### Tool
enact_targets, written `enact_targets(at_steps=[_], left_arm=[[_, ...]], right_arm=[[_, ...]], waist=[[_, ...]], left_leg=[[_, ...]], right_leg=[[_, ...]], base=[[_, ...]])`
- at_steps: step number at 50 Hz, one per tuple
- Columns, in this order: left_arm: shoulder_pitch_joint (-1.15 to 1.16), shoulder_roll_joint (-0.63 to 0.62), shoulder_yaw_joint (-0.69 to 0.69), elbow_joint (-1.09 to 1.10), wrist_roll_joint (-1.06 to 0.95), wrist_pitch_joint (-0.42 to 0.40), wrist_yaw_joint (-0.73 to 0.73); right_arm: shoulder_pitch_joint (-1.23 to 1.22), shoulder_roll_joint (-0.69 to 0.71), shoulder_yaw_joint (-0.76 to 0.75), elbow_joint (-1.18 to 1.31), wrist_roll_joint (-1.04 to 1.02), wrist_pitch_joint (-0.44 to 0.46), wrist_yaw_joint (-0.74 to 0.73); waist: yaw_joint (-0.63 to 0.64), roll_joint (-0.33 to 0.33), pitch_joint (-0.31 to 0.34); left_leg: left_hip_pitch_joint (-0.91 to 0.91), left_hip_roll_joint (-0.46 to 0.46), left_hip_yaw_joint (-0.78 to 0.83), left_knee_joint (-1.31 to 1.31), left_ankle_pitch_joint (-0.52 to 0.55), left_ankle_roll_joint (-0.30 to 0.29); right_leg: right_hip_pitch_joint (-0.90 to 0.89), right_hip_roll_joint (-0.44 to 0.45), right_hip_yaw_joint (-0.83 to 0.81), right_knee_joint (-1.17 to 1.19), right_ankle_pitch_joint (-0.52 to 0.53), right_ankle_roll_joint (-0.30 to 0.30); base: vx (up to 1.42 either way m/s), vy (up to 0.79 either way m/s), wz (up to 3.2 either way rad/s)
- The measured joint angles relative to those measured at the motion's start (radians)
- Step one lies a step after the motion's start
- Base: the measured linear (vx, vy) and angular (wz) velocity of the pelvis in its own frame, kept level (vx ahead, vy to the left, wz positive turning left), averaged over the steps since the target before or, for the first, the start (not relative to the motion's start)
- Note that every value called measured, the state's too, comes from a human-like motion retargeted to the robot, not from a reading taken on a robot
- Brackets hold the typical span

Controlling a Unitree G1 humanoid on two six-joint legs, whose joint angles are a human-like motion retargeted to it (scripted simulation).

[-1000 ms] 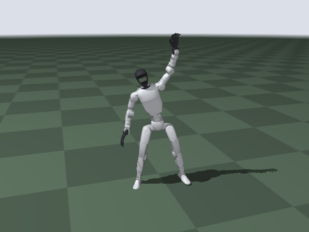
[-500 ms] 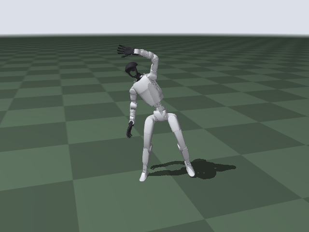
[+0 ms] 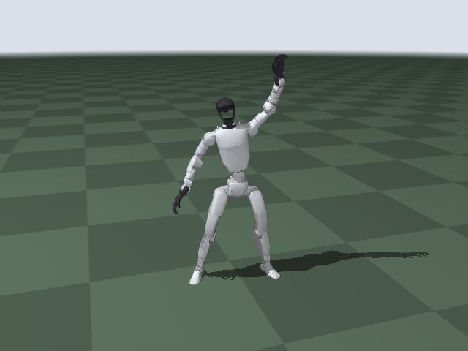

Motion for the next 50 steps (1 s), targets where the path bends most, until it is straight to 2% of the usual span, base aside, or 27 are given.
enact_targets(at_steps=[5,8,13,17,20,23,28,32,35,38,41,45,50], left_arm=[[0.172,0.0,0.148,0.209,-0.312,0.016,-0.016],[0.327,0.0,0.255,0.326,-0.443,0.039,-0.024],[0.733,-0.004,0.558,0.442,-0.597,0.082,0.019],[0.76,-0.03,0.577,0.508,-0.7,0.119,0.008],[0.76,-0.065,0.574,0.543,-0.742,0.139,-0.018],[0.76,-0.107,0.571,0.567,-0.761,0.154,-0.042],[0.76,-0.166,0.571,0.602,-0.79,0.18,-0.057],[0.76,-0.182,0.572,0.621,-0.822,0.195,-0.058],[0.76,-0.177,0.571,0.623,-0.828,0.199,-0.063],[0.76,-0.164,0.559,0.615,-0.808,0.197,-0.073],[0.76,-0.156,0.541,0.591,-0.78,0.183,-0.07],[0.76,-0.152,0.524,0.551,-0.753,0.163,-0.053],[0.76,-0.137,0.536,0.498,-0.728,0.127,-0.023]], right_arm=[[-0.049,0.035,0.057,-0.025,0.012,-0.003,-0.013],[-0.062,0.073,0.066,-0.031,-0.008,0.006,-0.022],[-0.034,0.151,0.069,-0.042,-0.062,0.039,-0.016],[-0.037,0.24,0.101,-0.052,-0.115,0.064,0.025],[-0.052,0.308,0.12,-0.056,-0.137,0.078,0.058],[-0.079,0.373,0.131,-0.058,-0.142,0.09,0.077],[-0.111,0.447,0.147,-0.061,-0.142,0.099,0.079],[-0.114,0.458,0.155,-0.057,-0.142,0.102,0.07],[-0.109,0.436,0.153,-0.054,-0.142,0.101,0.062],[-0.099,0.396,0.145,-0.055,-0.142,0.096,0.053],[-0.101,0.37,0.14,-0.059,-0.14,0.092,0.042],[-0.109,0.337,0.129,-0.059,-0.137,0.087,0.02],[-0.091,0.262,0.104,-0.048,-0.125,0.08,0.001]], waist=[[-0.007,-0.143,0.042],[0.006,-0.219,0.066],[0.045,-0.331,0.09],[0.055,-0.426,0.12],[0.07,-0.461,0.14],[0.078,-0.523,0.176],[0.096,-0.606,0.211],[0.114,-0.609,0.207],[0.13,-0.589,0.193],[0.135,-0.596,0.185],[0.133,-0.596,0.175],[0.134,-0.546,0.145],[0.143,-0.428,0.094]], left_leg=[[0.023,-0.062,-0.098,-0.062,0.017,-0.011],[0.03,-0.071,-0.142,-0.069,0.016,0.007],[0.036,-0.08,-0.209,-0.068,0.013,0.043],[0.035,-0.064,-0.252,-0.069,0.008,0.052],[0.037,0.013,-0.272,-0.069,0.0,0.031],[0.053,0.053,-0.292,-0.063,-0.014,0.012],[0.06,0.081,-0.301,-0.058,-0.029,-0.003],[0.042,0.089,-0.291,-0.061,-0.028,-0.002],[0.017,0.068,-0.274,-0.068,-0.02,0.011],[0.003,-0.02,-0.254,-0.071,-0.016,0.04],[-0.003,-0.075,-0.225,-0.071,-0.014,0.05],[-0.008,-0.085,-0.16,-0.071,-0.008,0.031],[-0.002,-0.086,-0.055,-0.07,0.019,-0.011]], right_leg=[[-0.024,-0.077,0.028,0.158,0.119,-0.013],[-0.061,-0.074,0.115,0.24,0.188,-0.027],[-0.095,-0.026,0.302,0.295,0.293,-0.027],[-0.089,0.038,0.44,0.279,0.38,0.0],[-0.074,0.134,0.495,0.246,0.447,0.0],[-0.07,0.188,0.522,0.294,0.449,0.0],[-0.06,0.222,0.535,0.309,0.449,0.0],[-0.045,0.219,0.528,0.24,0.448,0.0],[-0.036,0.181,0.5,0.168,0.428,0.0],[-0.044,0.075,0.434,0.172,0.334,0.0],[-0.049,-0.008,0.304,0.195,0.21,-0.036],[-0.039,-0.056,0.091,0.176,0.05,-0.089],[-0.007,-0.08,-0.087,0.08,-0.078,-0.076]], base=[[0.03,0.45,1.14],[0.03,0.3,0.77],[0.05,0.19,0.64],[0.05,0.07,0.47],[0.05,-0.11,0.2],[0.05,-0.18,0.3],[0.01,-0.09,0.13],[-0.07,0.03,-0.11],[-0.12,0.12,-0.26],[-0.1,0.13,-0.17],[-0.09,-0.02,-0.34],[-0.1,-0.16,-0.8],[-0.09,-0.24,-1.07]])
